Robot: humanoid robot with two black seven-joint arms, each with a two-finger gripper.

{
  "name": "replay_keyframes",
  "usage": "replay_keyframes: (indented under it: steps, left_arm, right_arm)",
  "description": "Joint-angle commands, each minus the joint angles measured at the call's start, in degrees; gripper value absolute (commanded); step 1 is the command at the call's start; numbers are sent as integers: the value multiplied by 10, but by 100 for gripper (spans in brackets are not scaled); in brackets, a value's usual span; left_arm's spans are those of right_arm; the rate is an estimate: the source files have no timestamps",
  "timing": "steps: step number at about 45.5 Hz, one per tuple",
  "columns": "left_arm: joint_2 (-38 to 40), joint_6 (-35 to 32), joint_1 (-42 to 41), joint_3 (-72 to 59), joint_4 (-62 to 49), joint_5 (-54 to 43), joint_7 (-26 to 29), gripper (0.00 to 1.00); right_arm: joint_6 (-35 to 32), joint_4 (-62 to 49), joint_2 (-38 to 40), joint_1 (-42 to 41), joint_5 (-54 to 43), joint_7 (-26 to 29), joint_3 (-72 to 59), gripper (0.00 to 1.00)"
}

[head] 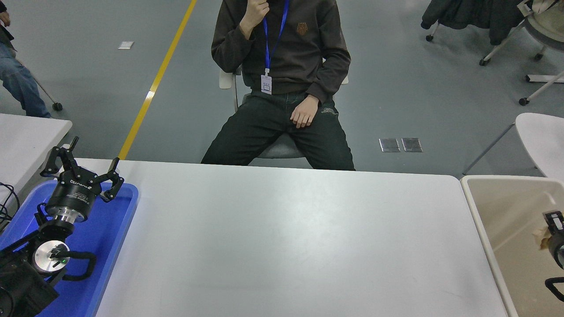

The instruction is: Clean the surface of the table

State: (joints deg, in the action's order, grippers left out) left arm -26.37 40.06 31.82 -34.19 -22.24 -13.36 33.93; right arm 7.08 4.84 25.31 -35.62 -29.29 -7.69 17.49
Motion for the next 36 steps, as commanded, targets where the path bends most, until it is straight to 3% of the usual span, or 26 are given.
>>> replay_keyframes:
  steps: [1,19,36]
  left_arm:
    - [0,0,0,0,0,0,0,100]
    - [0,-1,0,0,0,0,0,100]
    - [0,0,0,0,0,0,0,100]
  right_arm:
    - [-1,4,7,-1,2,0,12,99]
    - [-8,31,23,-2,66,-4,221,99]
    - [-12,253,76,54,105,-4,434,99]
